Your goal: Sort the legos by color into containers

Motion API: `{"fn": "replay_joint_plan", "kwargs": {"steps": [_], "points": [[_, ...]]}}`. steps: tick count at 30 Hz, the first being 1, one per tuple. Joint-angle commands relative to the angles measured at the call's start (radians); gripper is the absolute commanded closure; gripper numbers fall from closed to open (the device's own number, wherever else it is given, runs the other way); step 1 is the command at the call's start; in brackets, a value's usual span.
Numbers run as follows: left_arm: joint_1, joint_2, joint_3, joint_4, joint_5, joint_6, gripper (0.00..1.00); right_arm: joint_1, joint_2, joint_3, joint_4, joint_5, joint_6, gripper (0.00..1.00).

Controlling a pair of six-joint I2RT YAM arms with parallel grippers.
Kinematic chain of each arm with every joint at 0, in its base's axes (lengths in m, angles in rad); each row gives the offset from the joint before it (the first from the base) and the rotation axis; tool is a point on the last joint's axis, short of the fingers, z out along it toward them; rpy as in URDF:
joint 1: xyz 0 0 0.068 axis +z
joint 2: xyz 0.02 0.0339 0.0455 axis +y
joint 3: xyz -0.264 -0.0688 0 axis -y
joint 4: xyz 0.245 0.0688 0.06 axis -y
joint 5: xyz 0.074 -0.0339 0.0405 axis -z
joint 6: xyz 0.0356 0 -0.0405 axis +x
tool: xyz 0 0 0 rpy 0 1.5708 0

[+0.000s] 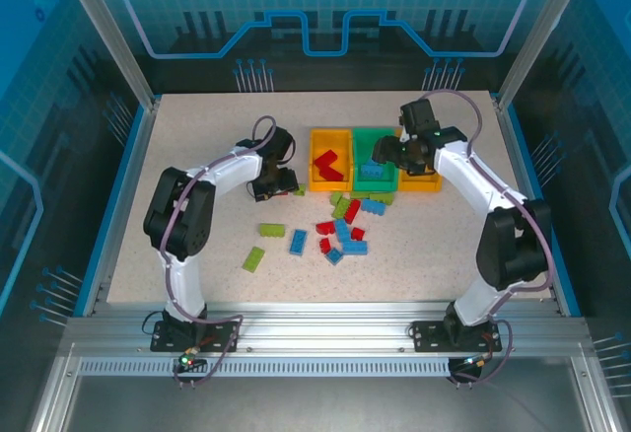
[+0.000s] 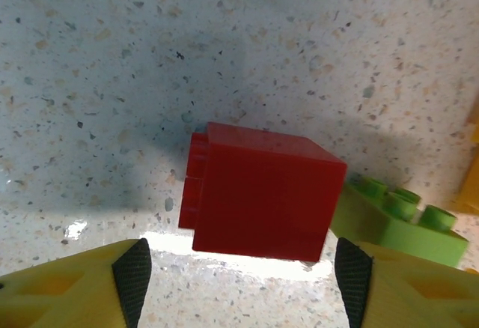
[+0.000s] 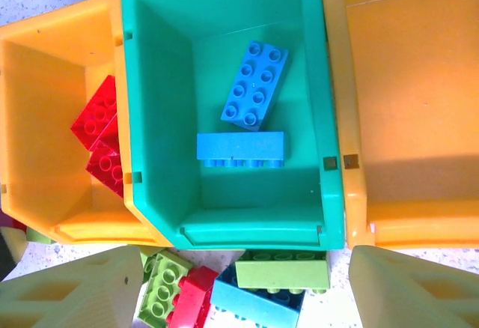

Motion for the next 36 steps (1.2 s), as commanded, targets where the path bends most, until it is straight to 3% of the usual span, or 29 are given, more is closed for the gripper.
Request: {"fn": "replay_joint_plan", "kwargs": {"steps": [1, 9, 16, 22, 29, 36], "points": [[0.017, 0.023, 0.043, -0.007, 0.01, 0.023, 0.32, -0.008, -0.056, -0.025, -0.037, 0.026, -0.018, 0.25], [0.027, 0.06, 0.074, 0.0, 0.013, 0.044, 0.36, -0.026, -0.125, -0.093, -0.049, 0.043, -0.026, 0.24], [0.028, 0.078, 0.07, 0.004, 0.026, 0.046, 0.51, -0.064, -0.172, -0.137, -0.06, 0.044, -0.028, 0.24], [0.029, 0.042, 0.049, 0.006, 0.014, 0.038, 0.59, -0.087, -0.196, -0.155, -0.06, 0.038, -0.034, 0.24], [0.012, -0.048, 0.136, -0.02, -0.02, 0.045, 0.59, -0.089, -0.216, -0.211, -0.048, 0.039, -0.032, 0.24], [-0.06, -0.074, 0.288, -0.031, -0.059, 0.068, 0.59, -0.09, -0.257, -0.302, -0.035, 0.019, -0.019, 0.24]]}}
